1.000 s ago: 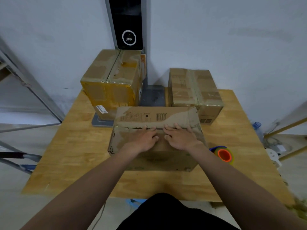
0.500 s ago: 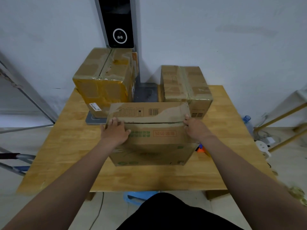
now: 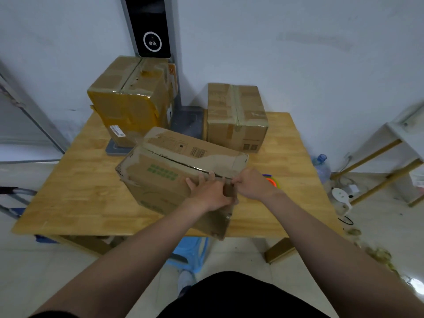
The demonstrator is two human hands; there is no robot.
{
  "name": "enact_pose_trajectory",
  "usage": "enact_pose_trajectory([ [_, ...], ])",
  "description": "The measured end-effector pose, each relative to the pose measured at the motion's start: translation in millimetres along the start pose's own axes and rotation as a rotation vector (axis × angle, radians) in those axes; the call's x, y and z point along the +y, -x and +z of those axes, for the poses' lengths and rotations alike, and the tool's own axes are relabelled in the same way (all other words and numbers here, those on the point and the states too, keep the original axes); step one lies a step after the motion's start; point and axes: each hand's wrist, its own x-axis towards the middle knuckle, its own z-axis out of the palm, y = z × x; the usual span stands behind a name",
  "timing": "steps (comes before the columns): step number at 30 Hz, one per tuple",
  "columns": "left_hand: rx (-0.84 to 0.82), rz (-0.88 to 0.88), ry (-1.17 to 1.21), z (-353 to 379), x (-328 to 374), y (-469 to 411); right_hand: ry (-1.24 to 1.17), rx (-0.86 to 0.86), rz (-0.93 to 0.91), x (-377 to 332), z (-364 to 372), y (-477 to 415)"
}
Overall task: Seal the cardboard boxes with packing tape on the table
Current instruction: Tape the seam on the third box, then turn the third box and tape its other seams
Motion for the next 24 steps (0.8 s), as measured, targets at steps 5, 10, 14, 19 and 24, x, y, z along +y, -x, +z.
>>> enact_pose_trajectory([
  [5, -0.030, 0.022, -0.006, 11.3, 16.6, 29.1, 0.042, 0.067, -0.030, 10.6, 24.5, 45.0],
  [10, -0.050, 0.072, -0.052, 21.9, 8.9, 69.5, 0.200, 0.216, 0.009, 17.3, 38.6, 81.2],
  [14, -0.067, 0.058, -0.021, 22.0, -13.5, 85.2, 0.181, 0.187, 0.031, 23.0, 47.4, 98.1],
  [19, 0.037, 0.060, 0.028, 23.2, -42.1, 91.3, -0.025, 0.159, -0.006, 29.3, 55.3, 103.6],
  [24, 0.169, 0.060, 0.092, 20.0, -43.0, 78.1, -0.097, 0.196, 0.009, 21.3, 52.2, 91.6],
])
